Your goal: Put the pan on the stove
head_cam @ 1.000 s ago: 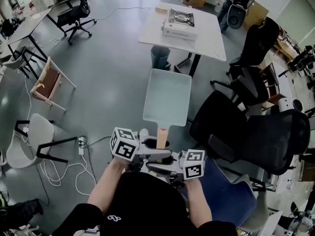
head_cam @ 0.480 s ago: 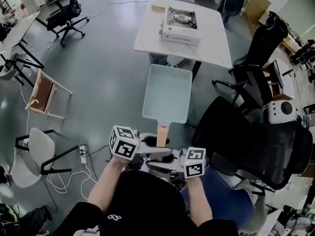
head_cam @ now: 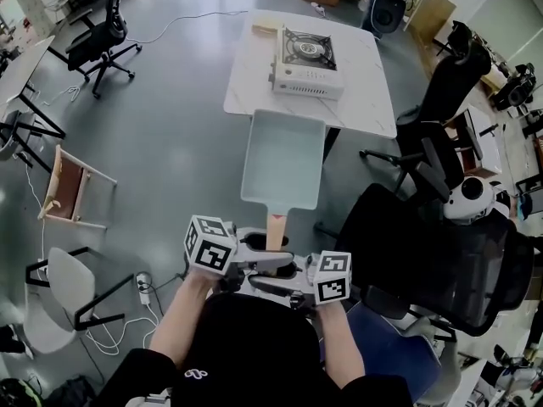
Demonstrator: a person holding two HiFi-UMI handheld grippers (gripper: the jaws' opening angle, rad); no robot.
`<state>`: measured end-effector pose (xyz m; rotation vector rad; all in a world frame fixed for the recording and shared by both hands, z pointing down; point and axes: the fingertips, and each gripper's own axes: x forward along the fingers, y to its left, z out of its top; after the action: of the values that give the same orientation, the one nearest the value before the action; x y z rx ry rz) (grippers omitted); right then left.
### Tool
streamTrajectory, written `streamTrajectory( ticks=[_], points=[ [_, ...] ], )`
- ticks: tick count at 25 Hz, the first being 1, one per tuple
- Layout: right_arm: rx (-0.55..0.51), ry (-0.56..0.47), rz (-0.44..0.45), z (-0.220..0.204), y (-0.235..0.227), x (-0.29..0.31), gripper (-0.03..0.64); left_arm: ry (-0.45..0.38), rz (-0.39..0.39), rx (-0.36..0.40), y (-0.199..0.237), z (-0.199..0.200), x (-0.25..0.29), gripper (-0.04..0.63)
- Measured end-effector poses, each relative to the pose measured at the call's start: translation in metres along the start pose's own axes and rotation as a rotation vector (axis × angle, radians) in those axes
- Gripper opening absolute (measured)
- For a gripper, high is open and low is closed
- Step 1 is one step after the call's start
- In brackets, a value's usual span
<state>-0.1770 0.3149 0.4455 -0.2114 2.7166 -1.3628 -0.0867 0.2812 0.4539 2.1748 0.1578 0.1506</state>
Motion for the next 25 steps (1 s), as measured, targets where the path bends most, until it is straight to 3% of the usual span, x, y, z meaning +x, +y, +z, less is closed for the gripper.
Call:
streamTrajectory(
  ticks=[16,25],
  points=[
    [-0.035,-0.002,-0.019,0.064,-0.039,-0.001,0.183,-0.017,-0.038,0.031,0.034,0.067,0.002,0.219],
    [-0.021,0.014,-0.001,0.128,-0.088,-0.021,0.183,-0.026,-0.015,0.018,0.082,0.133,0.019,0.22]
  ],
)
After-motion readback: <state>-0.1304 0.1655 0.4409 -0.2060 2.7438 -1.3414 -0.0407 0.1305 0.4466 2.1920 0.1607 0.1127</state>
